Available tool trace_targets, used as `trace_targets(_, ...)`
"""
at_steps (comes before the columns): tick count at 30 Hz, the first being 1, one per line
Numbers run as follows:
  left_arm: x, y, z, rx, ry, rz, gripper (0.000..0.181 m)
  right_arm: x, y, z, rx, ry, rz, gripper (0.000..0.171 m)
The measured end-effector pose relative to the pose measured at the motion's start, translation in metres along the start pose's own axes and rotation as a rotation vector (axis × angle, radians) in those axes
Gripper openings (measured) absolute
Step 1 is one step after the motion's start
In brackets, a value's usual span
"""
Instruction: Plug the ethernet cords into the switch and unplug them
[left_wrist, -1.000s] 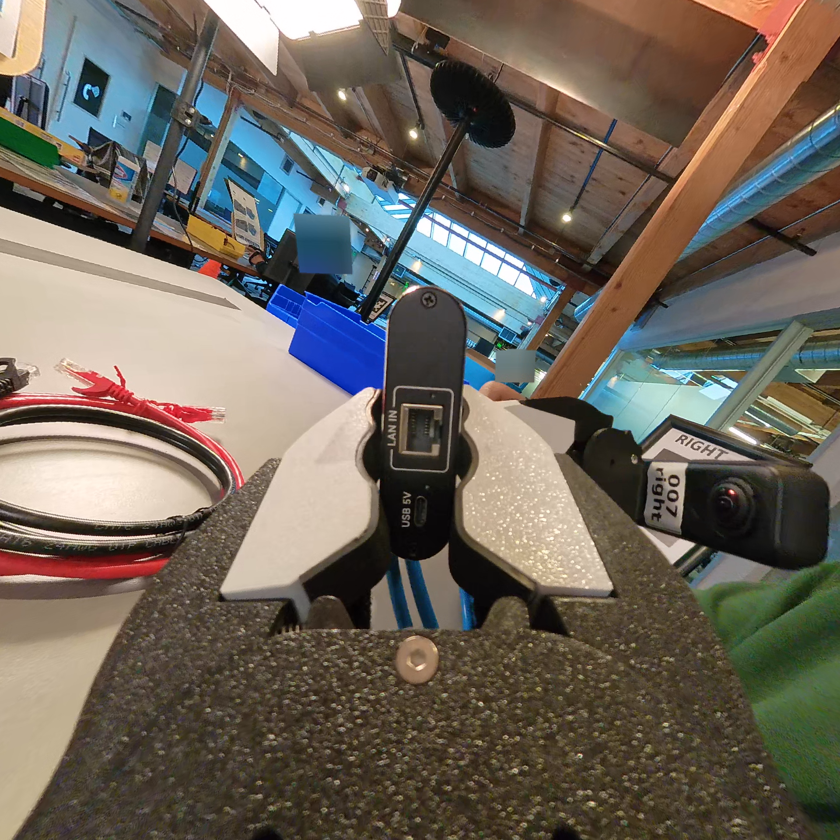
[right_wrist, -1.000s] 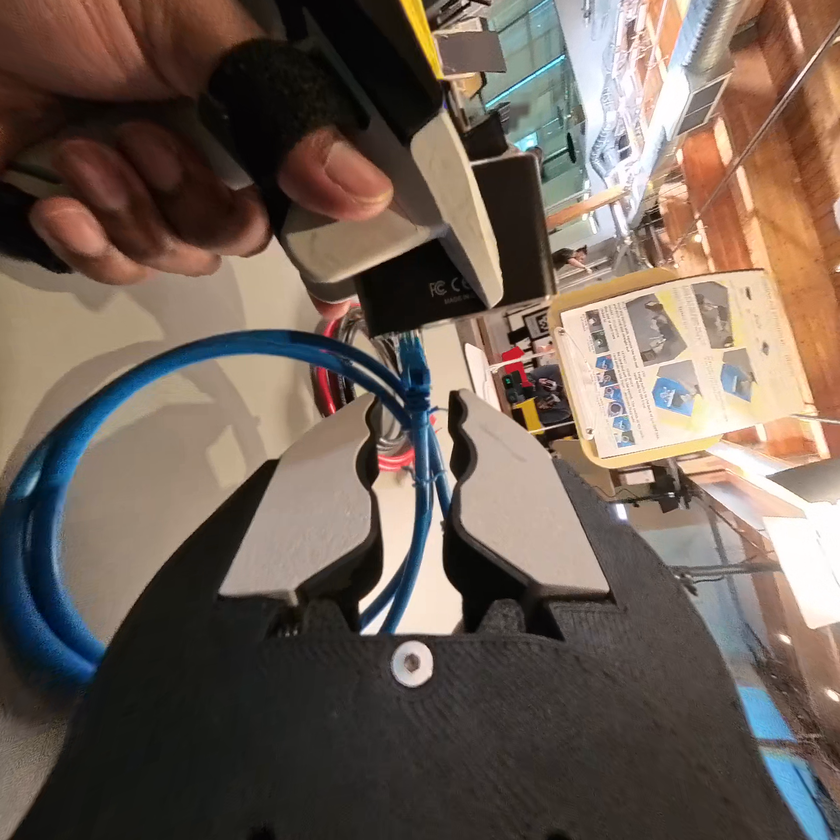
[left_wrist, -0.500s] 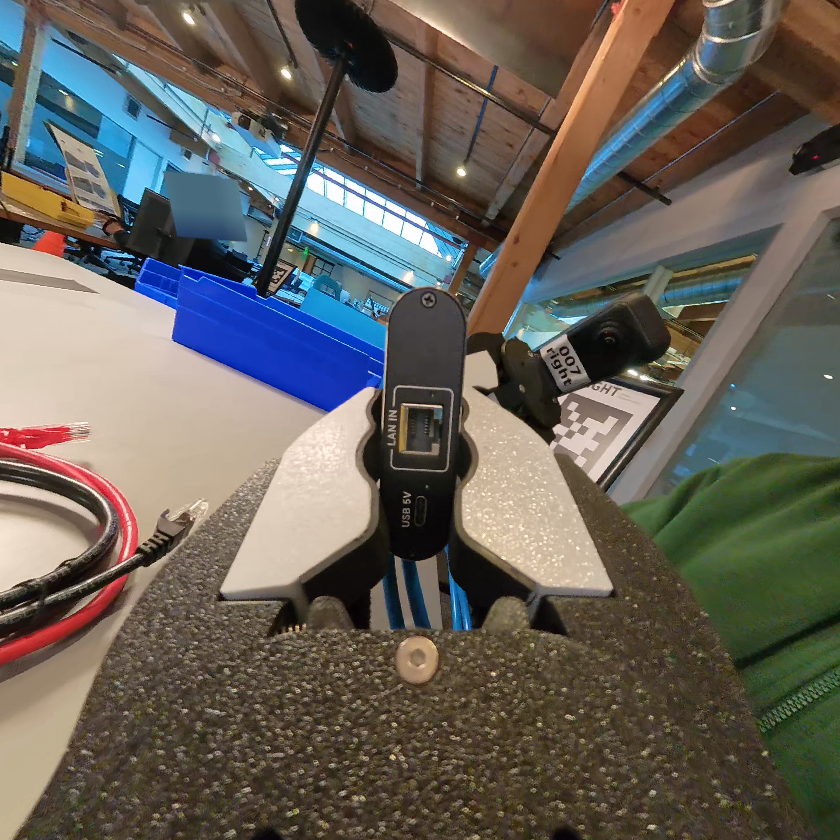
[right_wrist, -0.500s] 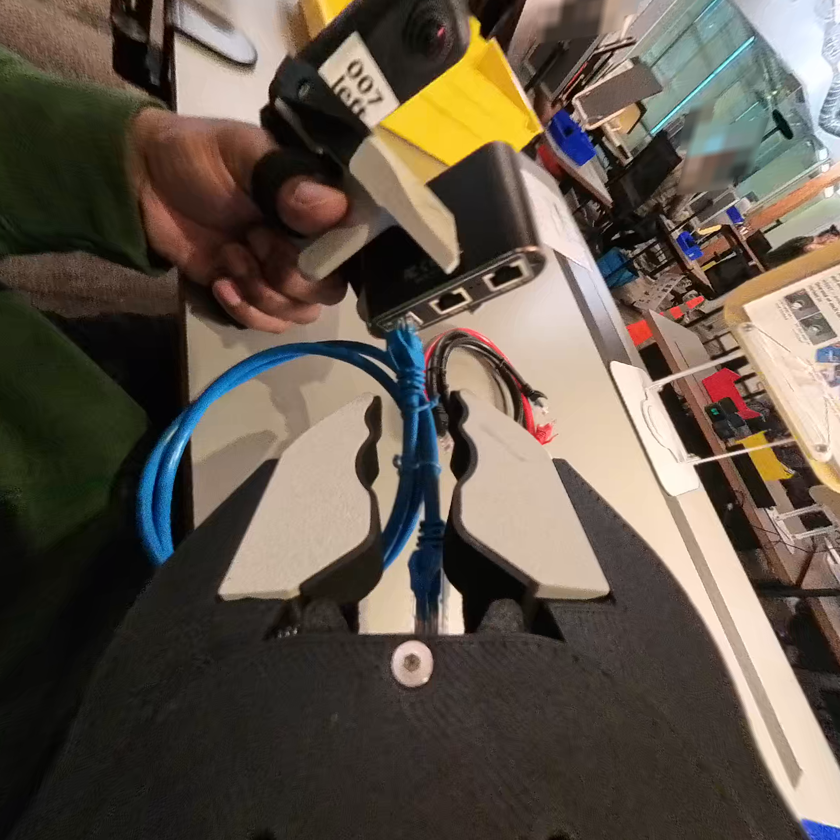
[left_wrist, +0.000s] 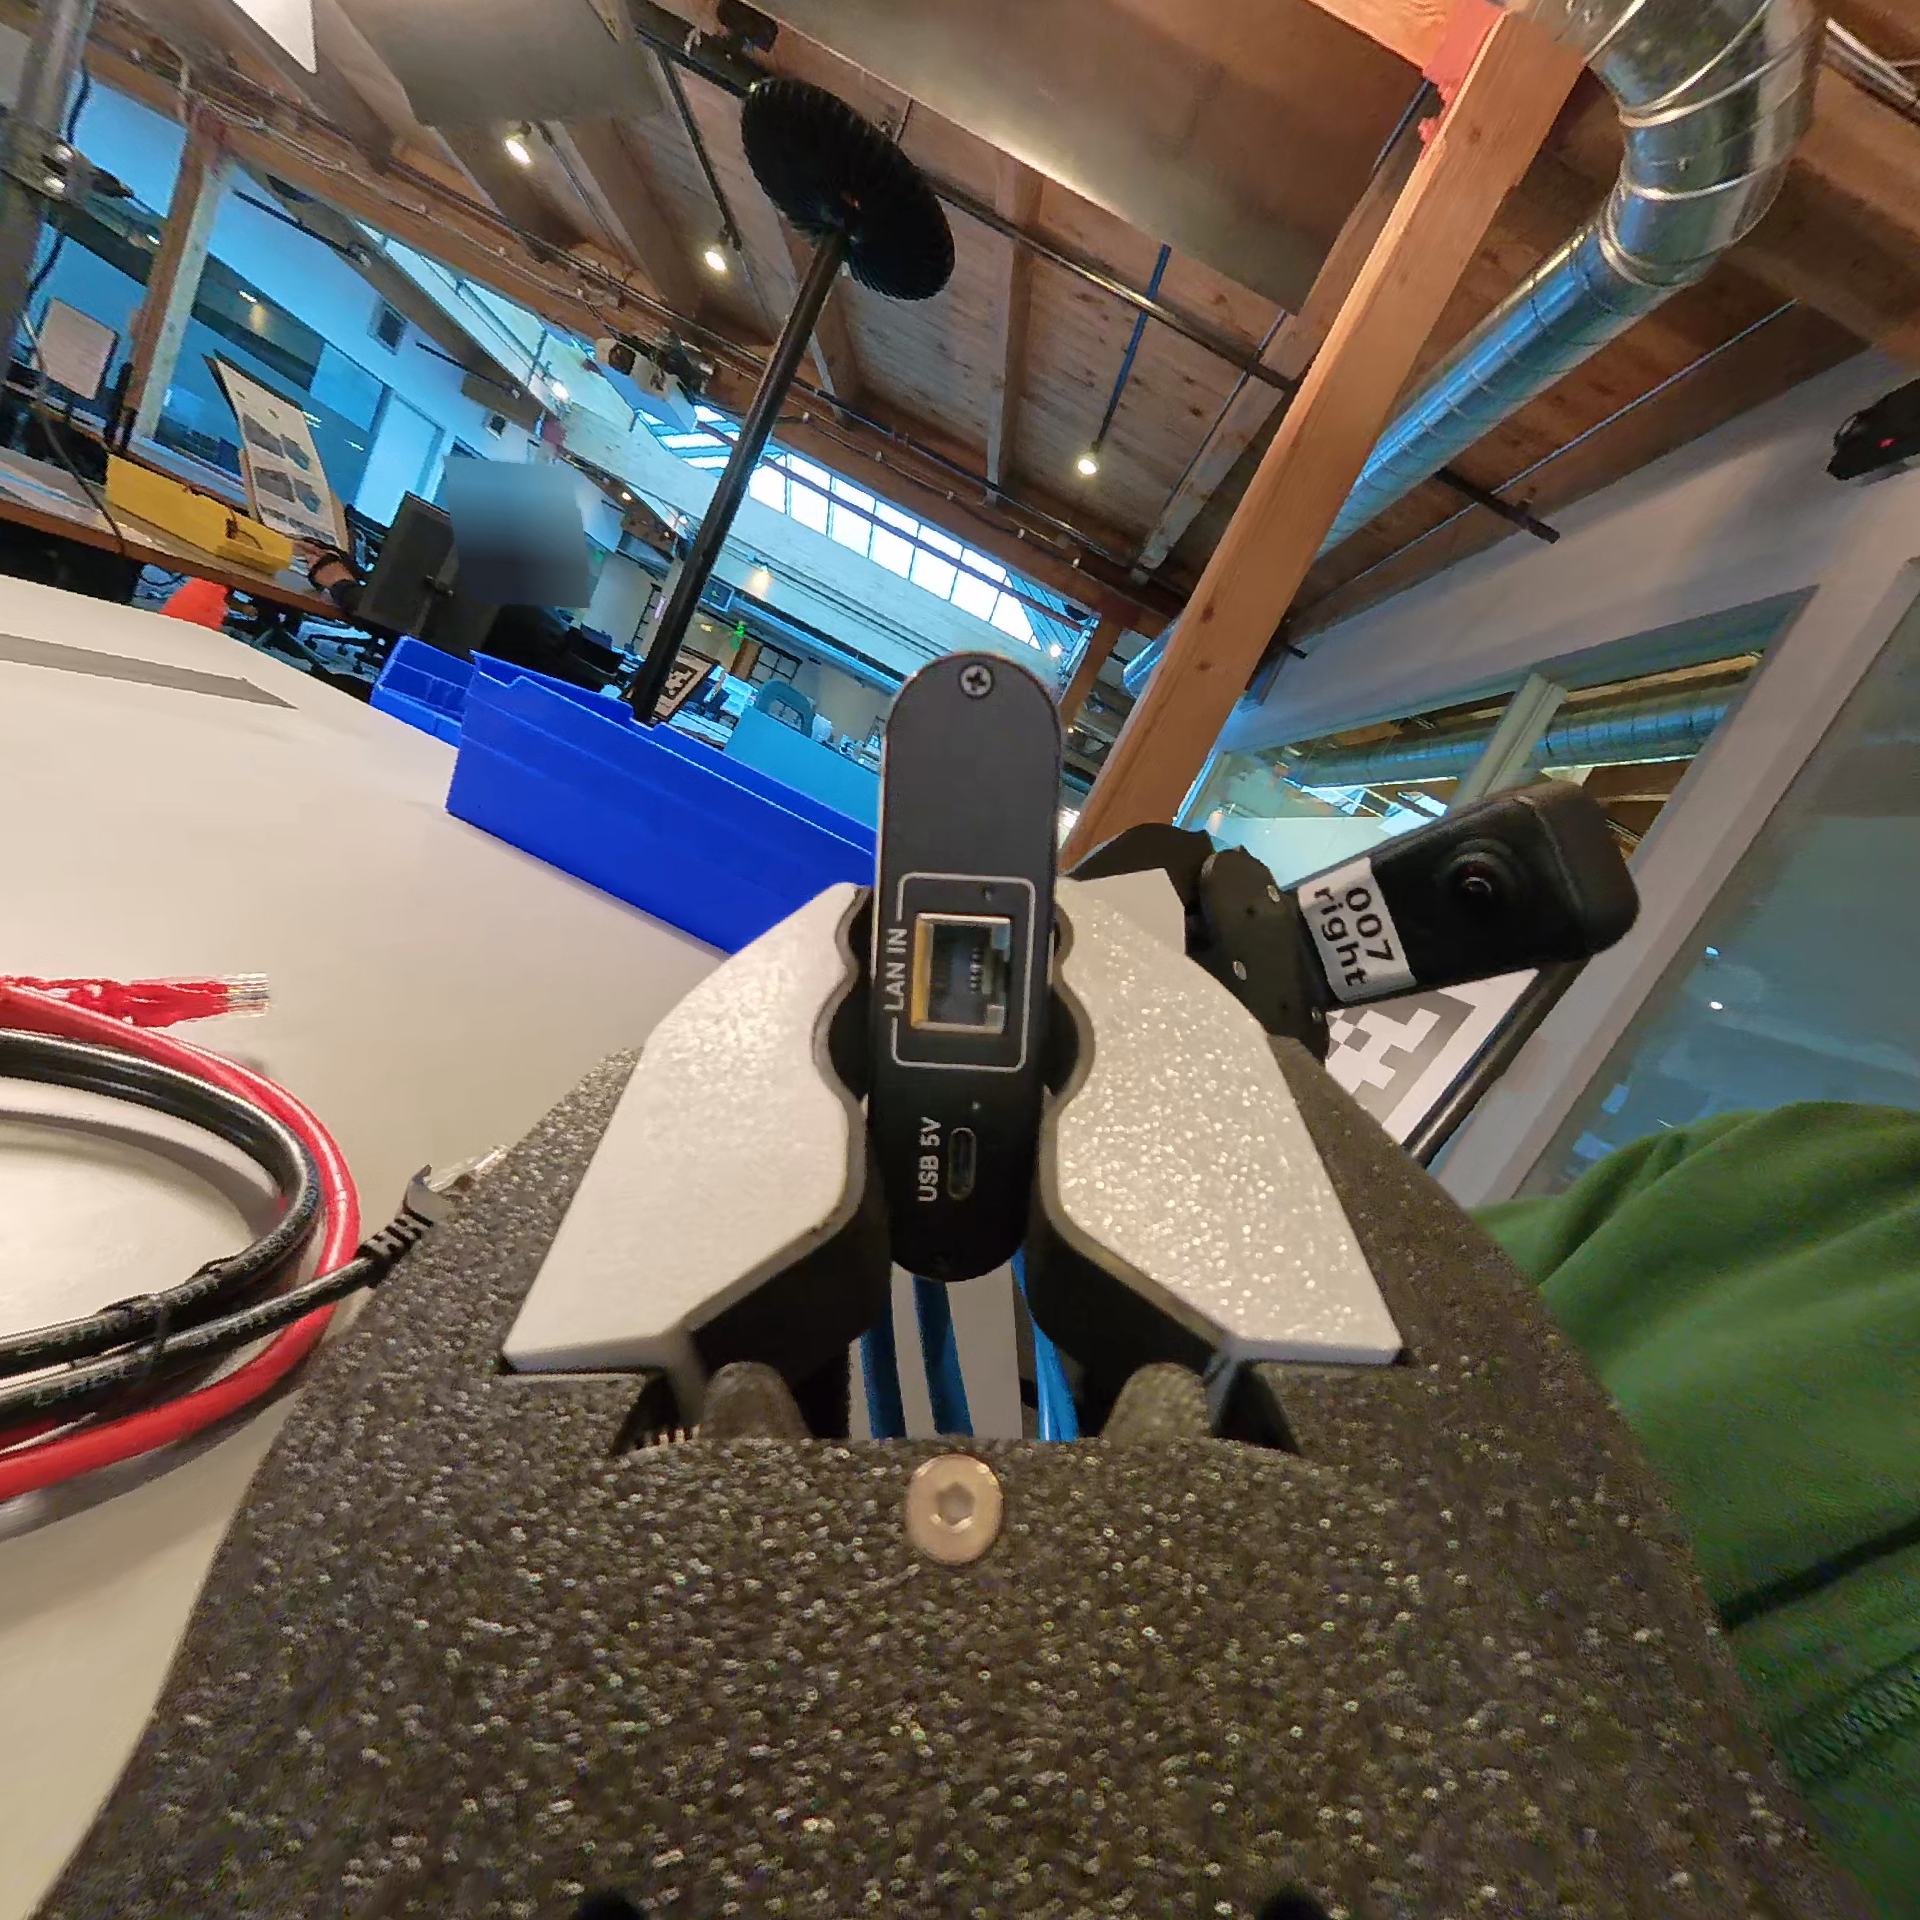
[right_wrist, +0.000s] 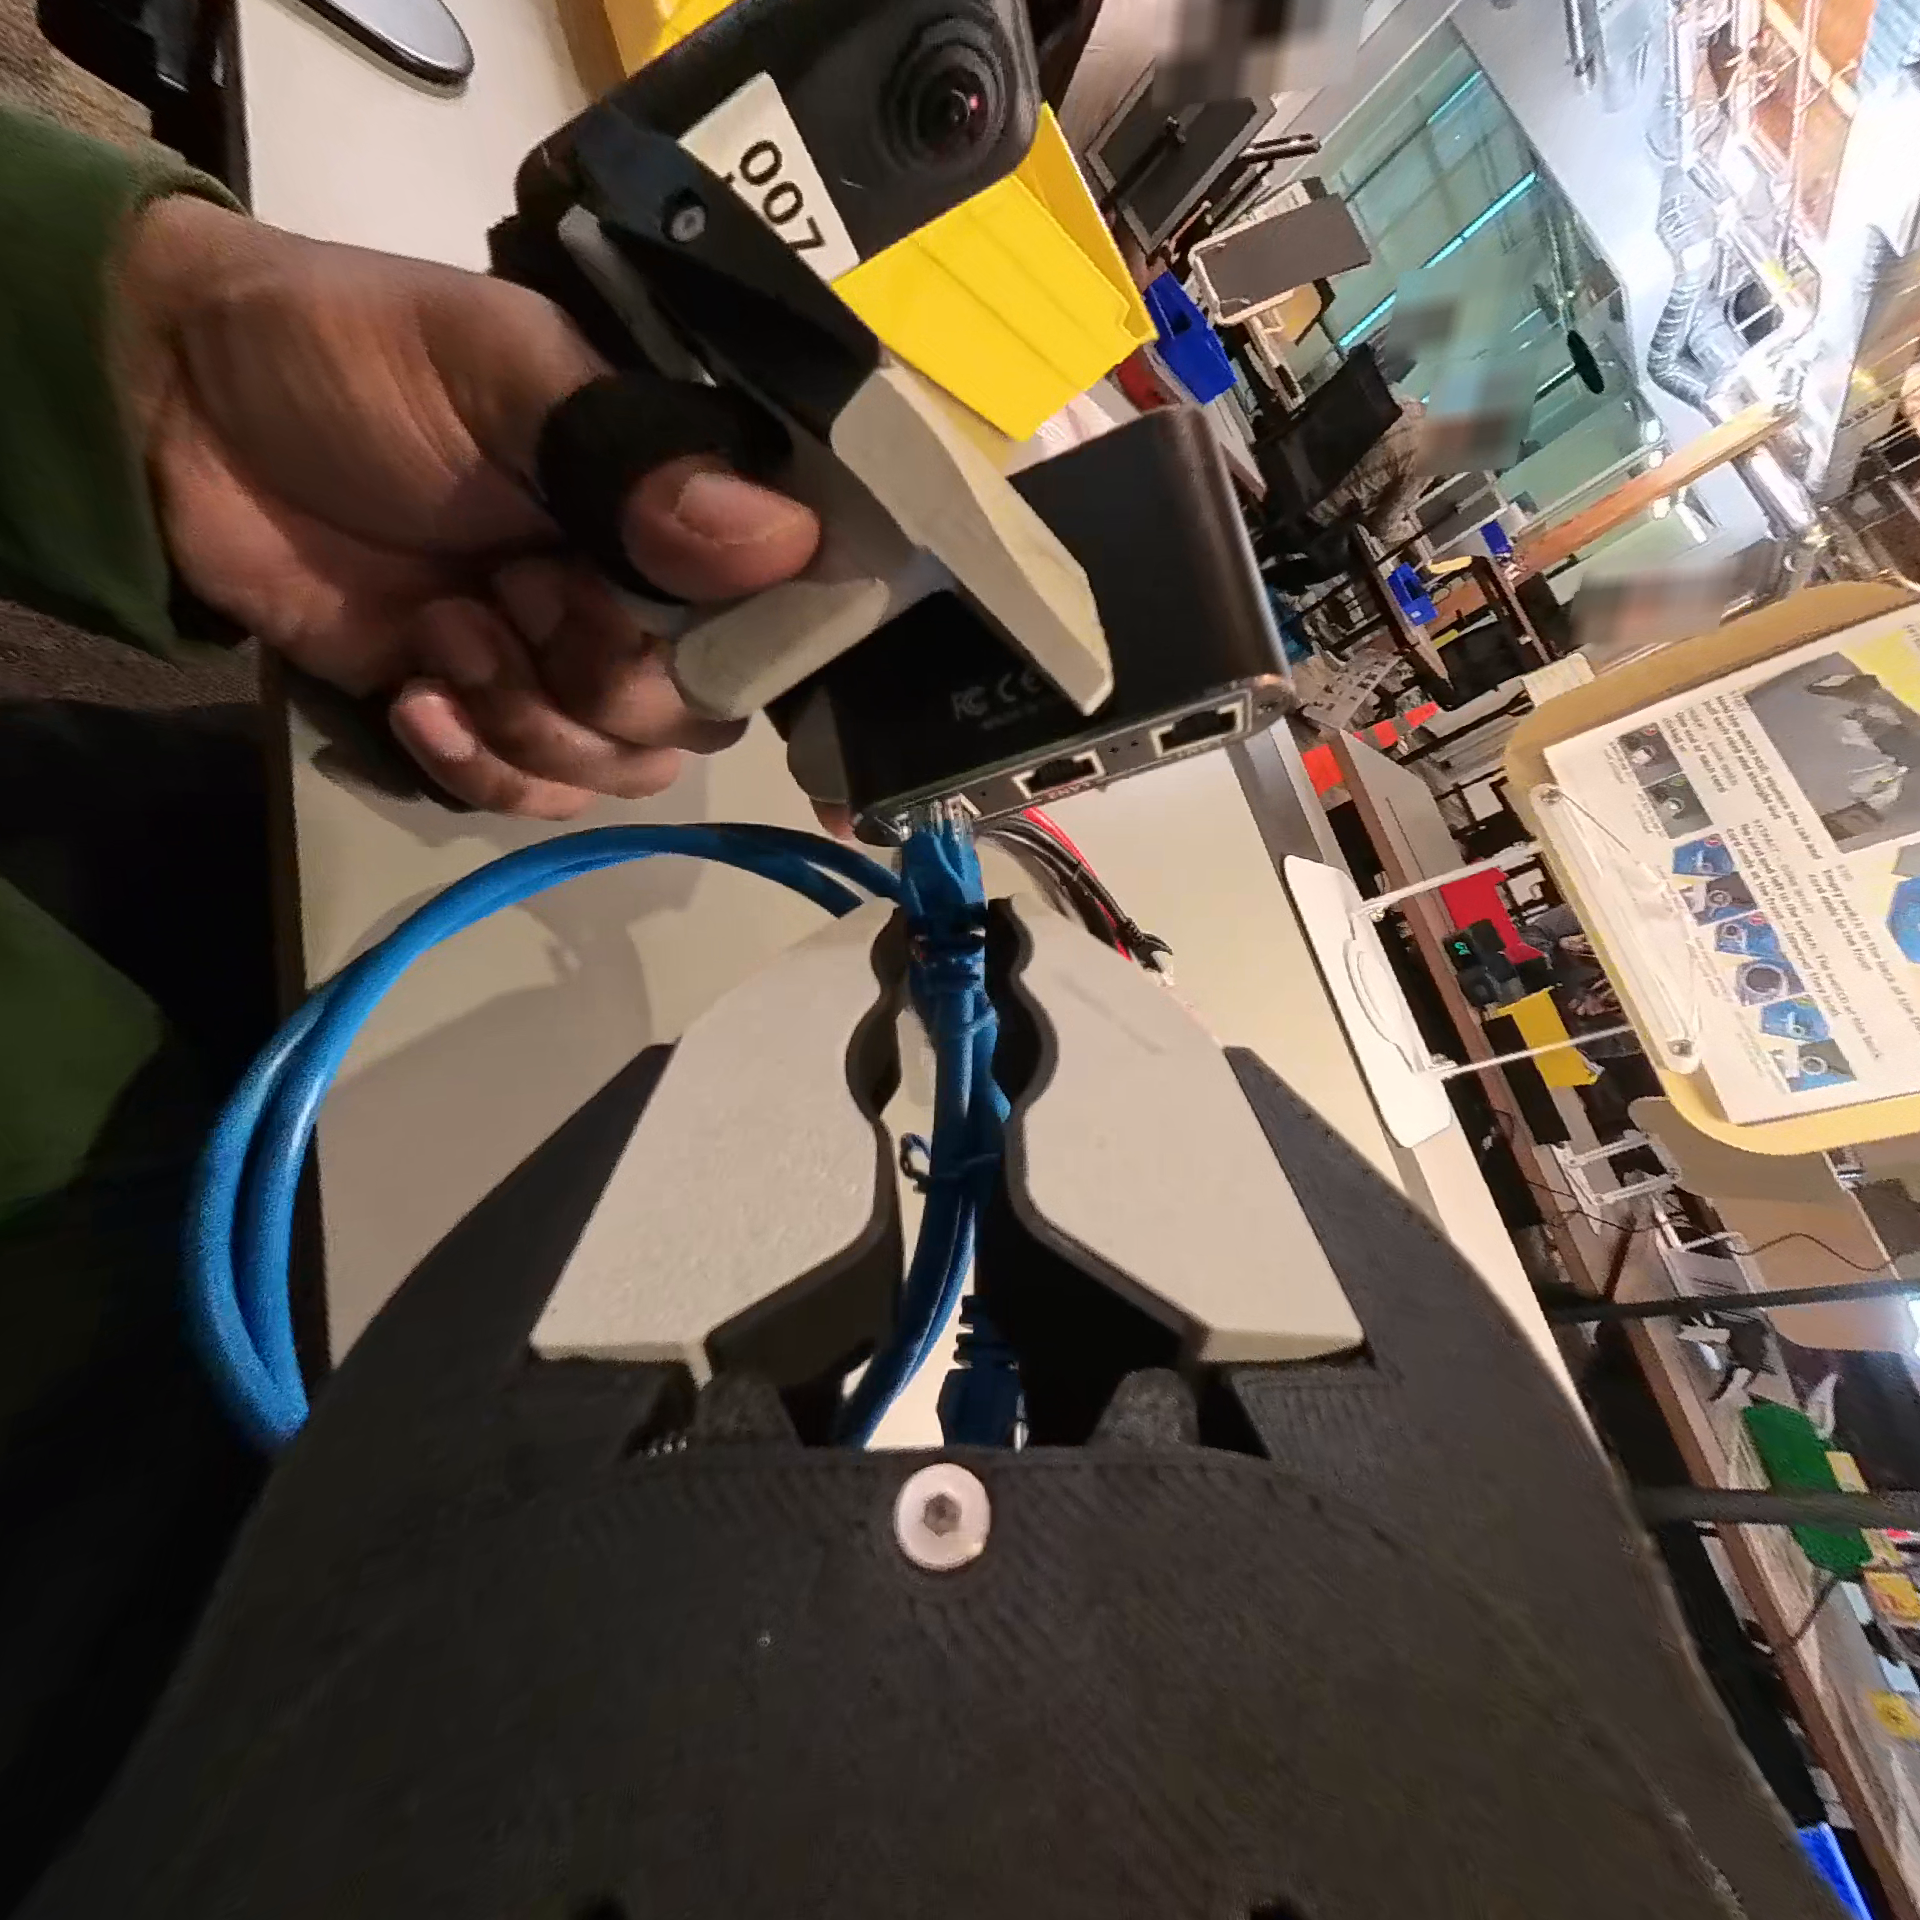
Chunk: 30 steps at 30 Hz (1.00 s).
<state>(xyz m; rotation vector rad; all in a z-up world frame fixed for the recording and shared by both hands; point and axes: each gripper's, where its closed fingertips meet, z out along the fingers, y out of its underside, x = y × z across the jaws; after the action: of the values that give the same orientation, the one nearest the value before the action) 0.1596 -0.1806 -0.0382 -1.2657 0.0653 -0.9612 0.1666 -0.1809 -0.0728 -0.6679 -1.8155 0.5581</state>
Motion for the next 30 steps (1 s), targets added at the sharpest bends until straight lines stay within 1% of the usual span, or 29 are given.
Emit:
trace_targets(1, -0.001, -0.001, 0.000, 0.004, -0.005, 0.001, 0.028, 0.000, 0.000, 0.001, 0.001, 0.006, -0.004, 0.013)
trace_targets(4, -0.002, 0.000, 0.001, -0.001, -0.027, 0.011, 0.028, -0.002, -0.002, 0.003, 0.027, 0.000, 0.001, 0.013)
trace_targets(9, -0.008, -0.001, 0.001, 0.012, -0.078, 0.031, 0.028, -0.004, 0.004, 0.009, 0.018, 0.004, -0.011, 0.013)
trace_targets(12, -0.005, -0.005, -0.001, 0.034, -0.063, 0.044, 0.028, -0.002, 0.001, 0.008, 0.067, -0.026, 0.034, 0.017)
trace_targets(15, -0.014, -0.017, -0.015, 0.081, -0.081, 0.002, 0.028, 0.013, 0.002, -0.004, 0.121, 0.009, 0.096, 0.025)
trace_targets(19, -0.026, -0.034, -0.044, 0.085, -0.124, -0.007, 0.028, 0.044, 0.018, -0.022, 0.162, 0.052, 0.251, 0.027)
trace_targets(21, -0.033, -0.040, -0.056, 0.089, -0.167, -0.002, 0.028, 0.055, 0.034, -0.020, 0.139, 0.065, 0.358, 0.026)
trace_targets(24, -0.035, -0.046, -0.063, 0.125, -0.172, -0.013, 0.028, 0.058, 0.062, -0.003, 0.044, 0.076, 0.479, 0.025)
trace_targets(26, -0.038, -0.048, -0.065, 0.143, -0.187, -0.010, 0.028, 0.049, 0.075, 0.012, -0.028, 0.062, 0.481, 0.026)
trace_targets(30, -0.039, -0.056, -0.072, 0.206, -0.187, -0.003, 0.028, 0.027, 0.083, 0.036, -0.111, 0.000, 0.423, 0.028)
